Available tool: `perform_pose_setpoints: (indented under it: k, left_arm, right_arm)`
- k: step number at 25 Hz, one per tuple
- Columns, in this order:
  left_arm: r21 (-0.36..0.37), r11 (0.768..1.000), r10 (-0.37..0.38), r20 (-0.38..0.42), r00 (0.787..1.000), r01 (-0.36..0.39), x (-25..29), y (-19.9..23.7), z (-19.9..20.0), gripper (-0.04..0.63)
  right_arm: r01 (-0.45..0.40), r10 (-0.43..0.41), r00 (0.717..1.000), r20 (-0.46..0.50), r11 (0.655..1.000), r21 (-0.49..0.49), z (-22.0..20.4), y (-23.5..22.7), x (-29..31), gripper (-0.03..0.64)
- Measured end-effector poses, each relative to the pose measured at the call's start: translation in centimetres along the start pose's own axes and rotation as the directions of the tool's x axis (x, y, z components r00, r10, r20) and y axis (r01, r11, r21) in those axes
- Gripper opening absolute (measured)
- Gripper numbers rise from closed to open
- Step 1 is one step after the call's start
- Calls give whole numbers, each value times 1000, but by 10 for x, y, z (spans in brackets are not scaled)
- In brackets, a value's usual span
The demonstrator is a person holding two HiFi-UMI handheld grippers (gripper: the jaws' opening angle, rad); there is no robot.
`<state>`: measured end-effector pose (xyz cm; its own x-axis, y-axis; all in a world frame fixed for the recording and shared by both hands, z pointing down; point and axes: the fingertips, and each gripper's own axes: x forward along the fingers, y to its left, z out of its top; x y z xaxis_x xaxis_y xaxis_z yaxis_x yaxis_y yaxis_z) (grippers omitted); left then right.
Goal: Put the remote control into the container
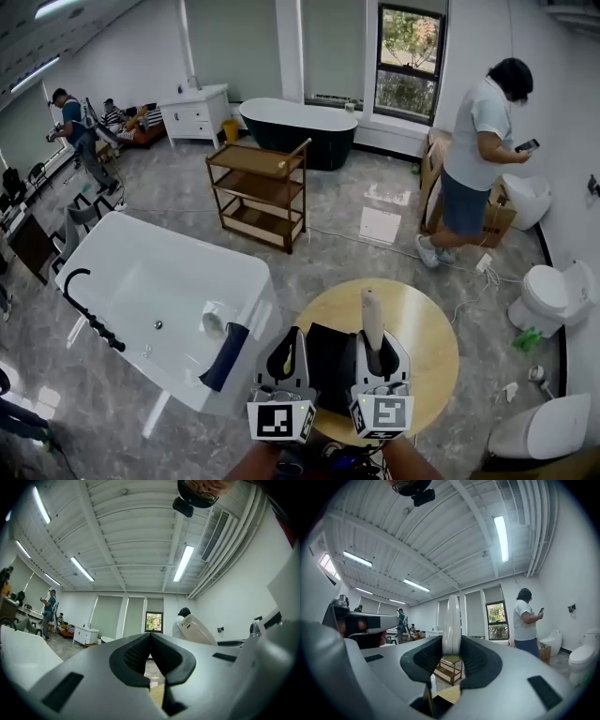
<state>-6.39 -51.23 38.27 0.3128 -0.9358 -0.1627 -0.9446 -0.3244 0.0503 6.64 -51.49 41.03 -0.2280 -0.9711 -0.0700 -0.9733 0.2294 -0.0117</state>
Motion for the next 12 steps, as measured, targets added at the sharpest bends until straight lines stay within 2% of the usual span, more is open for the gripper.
perform_pose_setpoints:
  k: [6, 12]
  left_arm:
    - [0, 1000, -18, -5, 1000, 18, 8, 19, -11, 15]
    - [-12, 1000, -28, -12, 1000, 28, 10, 30, -18, 15]
  right_arm:
    - [9, -9, 1000, -15, 1000, 12, -14, 12, 20, 130]
    - [12, -7, 997, -76, 998, 57, -36, 23, 31, 130]
